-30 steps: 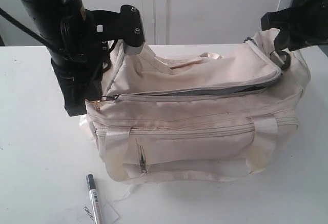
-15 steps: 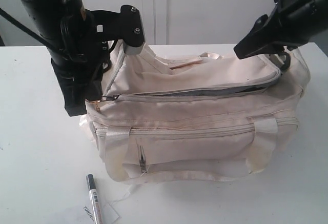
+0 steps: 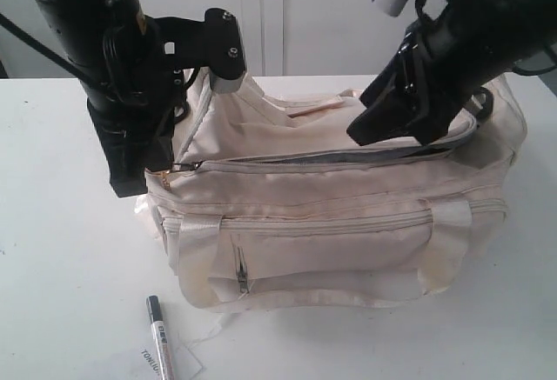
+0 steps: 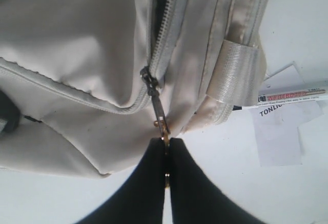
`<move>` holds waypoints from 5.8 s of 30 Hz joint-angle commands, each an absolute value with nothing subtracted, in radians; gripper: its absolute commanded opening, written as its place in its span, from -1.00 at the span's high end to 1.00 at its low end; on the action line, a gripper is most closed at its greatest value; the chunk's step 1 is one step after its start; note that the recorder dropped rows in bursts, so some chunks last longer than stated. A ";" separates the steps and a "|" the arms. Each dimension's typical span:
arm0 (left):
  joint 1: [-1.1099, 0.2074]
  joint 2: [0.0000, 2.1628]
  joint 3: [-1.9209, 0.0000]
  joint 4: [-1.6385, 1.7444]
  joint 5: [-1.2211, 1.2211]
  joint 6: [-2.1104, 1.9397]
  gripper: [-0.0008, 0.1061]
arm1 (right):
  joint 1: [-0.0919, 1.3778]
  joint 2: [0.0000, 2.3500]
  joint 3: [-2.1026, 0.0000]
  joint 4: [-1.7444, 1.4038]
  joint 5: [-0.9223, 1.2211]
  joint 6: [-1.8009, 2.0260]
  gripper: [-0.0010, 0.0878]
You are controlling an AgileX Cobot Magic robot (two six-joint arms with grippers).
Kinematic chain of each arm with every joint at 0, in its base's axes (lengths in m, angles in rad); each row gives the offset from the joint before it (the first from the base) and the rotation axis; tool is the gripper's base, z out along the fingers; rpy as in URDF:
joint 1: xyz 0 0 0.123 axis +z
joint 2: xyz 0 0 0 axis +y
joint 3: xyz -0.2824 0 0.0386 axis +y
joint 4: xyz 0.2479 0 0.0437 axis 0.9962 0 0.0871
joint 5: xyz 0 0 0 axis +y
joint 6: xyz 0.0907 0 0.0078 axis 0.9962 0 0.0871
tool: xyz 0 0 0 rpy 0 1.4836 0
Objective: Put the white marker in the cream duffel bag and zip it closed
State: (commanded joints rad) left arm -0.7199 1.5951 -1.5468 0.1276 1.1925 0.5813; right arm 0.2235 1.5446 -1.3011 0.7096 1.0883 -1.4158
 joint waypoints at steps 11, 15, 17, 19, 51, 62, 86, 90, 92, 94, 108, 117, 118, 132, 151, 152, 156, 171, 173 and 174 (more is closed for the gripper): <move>-0.720 1.595 -1.547 0.128 1.188 0.581 0.99 | 0.293 1.598 -1.301 0.745 0.998 -1.495 -0.32; -0.720 1.595 -1.547 0.128 1.186 0.581 0.99 | 0.314 1.598 -1.301 0.754 0.982 -1.540 -0.46; -0.720 1.595 -1.547 0.128 1.177 0.581 0.99 | 0.319 1.602 -1.301 0.770 0.983 -1.542 -0.46; -0.720 1.595 -1.547 0.128 1.169 0.581 0.99 | 0.319 1.610 -1.301 0.794 0.992 -1.542 -0.46; -0.720 1.595 -1.547 0.128 1.180 0.578 0.99 | 0.319 1.761 -1.301 0.945 1.097 -1.547 -0.16; -0.720 1.595 -1.547 0.128 1.180 0.578 0.99 | 0.319 1.761 -1.301 0.939 1.104 -1.513 0.91; -0.720 1.595 -1.547 0.212 1.180 0.578 0.99 | 0.319 1.720 -1.301 0.878 1.104 -1.477 0.98; -0.720 1.595 -1.547 0.256 1.181 0.578 0.99 | 0.319 1.701 -1.301 0.878 1.100 -1.477 0.98; -0.720 1.595 -1.547 0.268 1.184 0.578 0.99 | 0.319 1.688 -1.301 0.878 1.093 -1.477 0.98; -0.720 1.595 -1.547 0.270 1.193 0.578 0.99 | 0.319 1.680 -1.301 0.878 1.093 -1.477 0.98; -0.720 1.595 -1.547 0.293 1.221 0.578 0.99 | 0.319 1.672 -1.301 0.879 1.066 -1.454 0.98; -0.720 1.595 -1.547 0.383 1.221 0.579 0.99 | 0.319 1.672 -1.301 0.834 1.055 -1.443 0.98; -0.720 1.595 -1.547 0.388 1.221 0.579 0.99 | 0.319 1.672 -1.301 0.829 1.055 -1.433 0.98; -0.641 1.595 -1.547 0.437 1.221 0.579 0.99 | 0.319 1.672 -1.301 0.772 1.049 -1.429 0.98; -0.530 1.595 -1.547 0.428 1.221 0.550 0.99 | 0.319 1.672 -1.301 0.754 1.047 -1.431 0.98; -0.523 1.595 -1.547 0.426 1.221 0.550 0.99 | 0.319 1.672 -1.301 0.754 1.047 -1.431 0.98; -0.512 1.595 -1.547 0.419 1.221 0.550 0.99 | 0.319 1.672 -1.301 0.754 1.047 -1.431 0.98; -0.487 1.593 -1.547 -0.255 1.171 0.584 0.99 | 0.319 1.672 -1.301 0.753 1.048 -1.431 0.98; -0.451 1.593 -1.547 -0.375 1.178 0.625 0.99 | 0.319 1.672 -1.301 0.753 1.048 -1.431 0.98; -0.435 1.593 -1.547 -0.424 1.180 0.636 0.99 | 0.319 1.672 -1.301 0.753 1.048 -1.431 0.98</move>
